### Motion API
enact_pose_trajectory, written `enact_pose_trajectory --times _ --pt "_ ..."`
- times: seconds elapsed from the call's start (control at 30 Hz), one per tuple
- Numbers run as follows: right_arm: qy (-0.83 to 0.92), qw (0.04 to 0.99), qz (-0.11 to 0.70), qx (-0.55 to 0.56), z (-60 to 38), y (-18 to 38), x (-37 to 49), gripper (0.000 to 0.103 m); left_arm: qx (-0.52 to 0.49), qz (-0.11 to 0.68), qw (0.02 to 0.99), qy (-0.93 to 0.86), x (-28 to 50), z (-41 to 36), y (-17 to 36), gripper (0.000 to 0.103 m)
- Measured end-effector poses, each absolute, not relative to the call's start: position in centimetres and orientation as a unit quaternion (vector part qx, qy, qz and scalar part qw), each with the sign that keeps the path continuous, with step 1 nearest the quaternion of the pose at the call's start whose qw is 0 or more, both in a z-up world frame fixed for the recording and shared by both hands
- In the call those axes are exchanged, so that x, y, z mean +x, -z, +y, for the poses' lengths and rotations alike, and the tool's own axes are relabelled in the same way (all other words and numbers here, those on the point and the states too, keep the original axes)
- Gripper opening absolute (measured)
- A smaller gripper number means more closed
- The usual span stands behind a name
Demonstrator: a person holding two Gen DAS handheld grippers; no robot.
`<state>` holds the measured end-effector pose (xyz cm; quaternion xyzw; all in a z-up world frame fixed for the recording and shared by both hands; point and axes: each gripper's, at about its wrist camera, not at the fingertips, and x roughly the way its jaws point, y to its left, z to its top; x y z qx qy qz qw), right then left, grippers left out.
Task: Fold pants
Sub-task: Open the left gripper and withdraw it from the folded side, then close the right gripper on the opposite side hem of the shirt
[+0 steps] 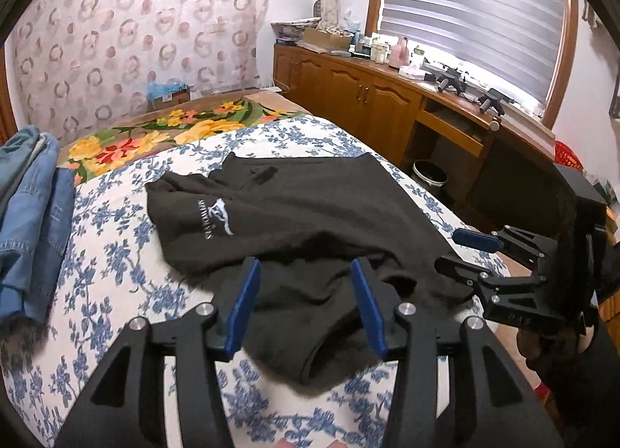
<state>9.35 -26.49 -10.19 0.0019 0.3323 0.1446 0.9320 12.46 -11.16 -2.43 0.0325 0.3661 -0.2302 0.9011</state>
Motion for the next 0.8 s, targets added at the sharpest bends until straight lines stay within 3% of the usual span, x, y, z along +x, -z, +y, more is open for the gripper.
enact_pose_trajectory --times 0.37,0.67,0.8 --pt "-0.174 0.923 0.344 -0.002 -24.7 10.9 10.0 0.054 0.032 0.396 0.894 0.209 12.2 -9.3 5.7 0.048" --pt "-0.204 0.912 0.355 -0.017 -22.7 11.6 10.7 0.032 0.015 0.401 0.895 0.194 12.1 -8.0 6.8 0.048" --pt "-0.211 0.910 0.355 -0.021 -22.2 11.8 11.1 0.008 0.004 0.395 0.899 0.188 12.1 -7.5 6.7 0.048"
